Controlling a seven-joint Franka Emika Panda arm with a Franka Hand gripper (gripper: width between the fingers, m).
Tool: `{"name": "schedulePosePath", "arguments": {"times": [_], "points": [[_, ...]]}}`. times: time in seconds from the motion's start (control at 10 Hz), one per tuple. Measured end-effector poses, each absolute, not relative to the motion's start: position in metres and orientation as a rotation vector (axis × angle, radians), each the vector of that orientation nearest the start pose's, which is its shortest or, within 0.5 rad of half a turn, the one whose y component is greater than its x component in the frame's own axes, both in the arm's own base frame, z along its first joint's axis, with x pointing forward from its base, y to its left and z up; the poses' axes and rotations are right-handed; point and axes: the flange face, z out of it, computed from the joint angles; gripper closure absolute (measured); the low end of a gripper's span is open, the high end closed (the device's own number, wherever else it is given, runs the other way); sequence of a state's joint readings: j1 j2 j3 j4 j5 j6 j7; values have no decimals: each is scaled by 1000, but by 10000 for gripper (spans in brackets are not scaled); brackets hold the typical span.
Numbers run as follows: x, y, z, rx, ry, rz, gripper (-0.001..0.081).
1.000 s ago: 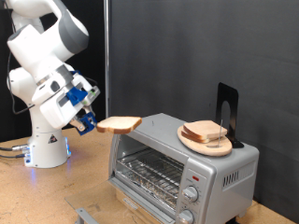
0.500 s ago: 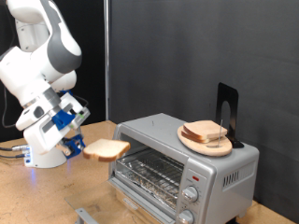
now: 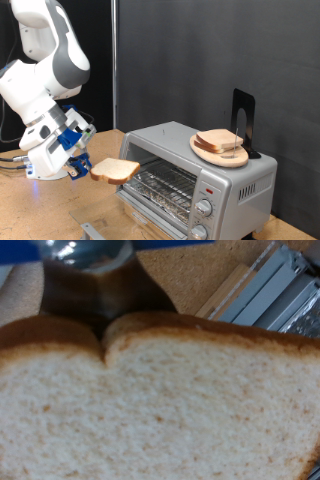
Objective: Make a piece of toast with the oven
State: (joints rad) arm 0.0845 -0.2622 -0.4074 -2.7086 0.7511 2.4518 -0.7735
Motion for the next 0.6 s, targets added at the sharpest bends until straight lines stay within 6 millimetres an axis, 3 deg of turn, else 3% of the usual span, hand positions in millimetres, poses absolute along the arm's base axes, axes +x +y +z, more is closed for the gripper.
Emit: {"name": "schedulePosePath", "arguments": {"times": [0.6], "points": [[413, -114, 298, -2713, -117, -249, 324]]}}
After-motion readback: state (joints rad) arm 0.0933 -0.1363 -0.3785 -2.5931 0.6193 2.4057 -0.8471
